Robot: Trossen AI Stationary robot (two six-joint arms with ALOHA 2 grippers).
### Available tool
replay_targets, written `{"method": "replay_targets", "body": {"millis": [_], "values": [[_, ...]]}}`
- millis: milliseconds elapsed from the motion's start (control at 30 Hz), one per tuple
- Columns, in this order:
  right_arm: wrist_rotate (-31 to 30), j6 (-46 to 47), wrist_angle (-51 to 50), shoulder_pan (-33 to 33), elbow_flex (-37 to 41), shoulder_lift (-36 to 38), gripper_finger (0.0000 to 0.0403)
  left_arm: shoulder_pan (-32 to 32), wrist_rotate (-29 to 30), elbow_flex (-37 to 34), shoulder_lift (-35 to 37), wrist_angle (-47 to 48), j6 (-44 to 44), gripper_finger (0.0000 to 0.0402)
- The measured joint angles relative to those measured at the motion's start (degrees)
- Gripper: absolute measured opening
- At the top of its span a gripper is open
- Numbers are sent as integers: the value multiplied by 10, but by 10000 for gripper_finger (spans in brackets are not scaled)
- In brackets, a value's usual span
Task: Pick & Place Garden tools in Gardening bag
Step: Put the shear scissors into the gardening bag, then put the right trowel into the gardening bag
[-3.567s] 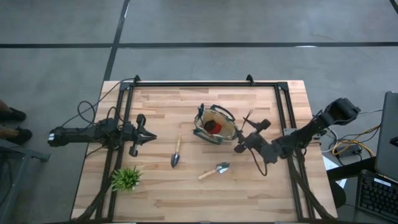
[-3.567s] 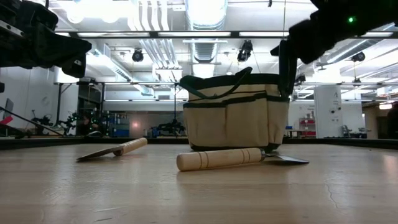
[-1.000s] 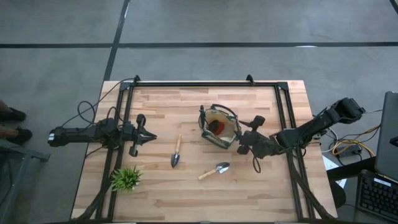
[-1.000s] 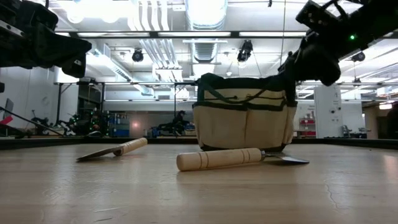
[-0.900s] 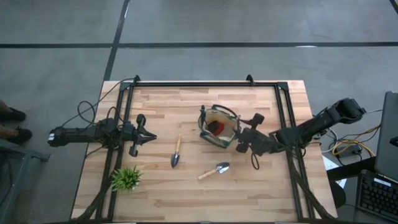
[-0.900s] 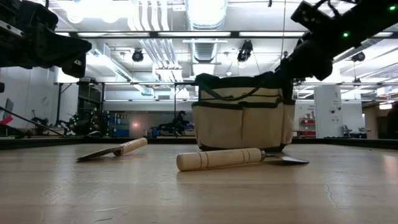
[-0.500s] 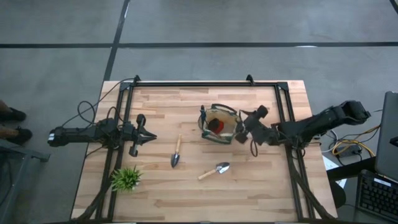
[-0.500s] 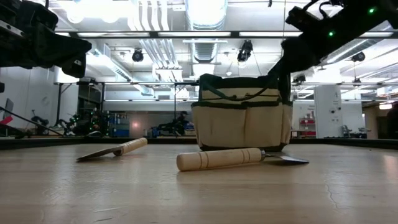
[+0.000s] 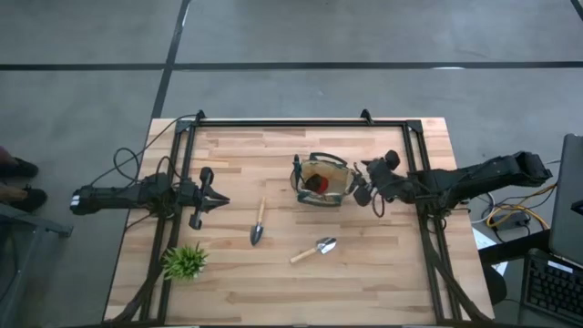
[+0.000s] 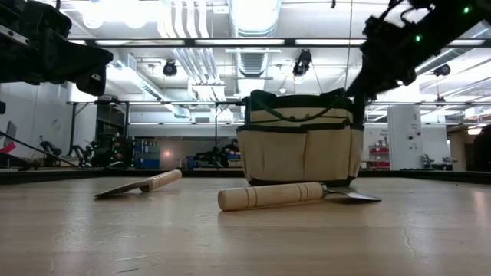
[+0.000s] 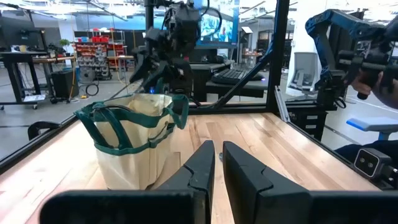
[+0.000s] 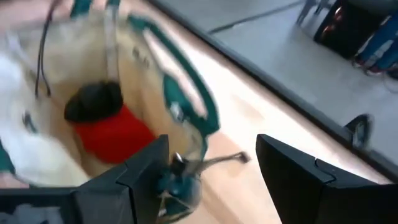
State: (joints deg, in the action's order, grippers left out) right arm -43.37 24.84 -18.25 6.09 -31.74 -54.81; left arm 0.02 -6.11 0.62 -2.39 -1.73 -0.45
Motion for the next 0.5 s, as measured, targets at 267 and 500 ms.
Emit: {"method": "replay_targets", "body": {"millis": [267, 500], "values": [[-18, -52, 50, 0, -24, 56, 233, 0, 0, 0, 0, 0, 0, 37], [52, -71, 84, 0, -37, 74, 233, 0, 0, 0, 0, 0, 0, 37]]}}
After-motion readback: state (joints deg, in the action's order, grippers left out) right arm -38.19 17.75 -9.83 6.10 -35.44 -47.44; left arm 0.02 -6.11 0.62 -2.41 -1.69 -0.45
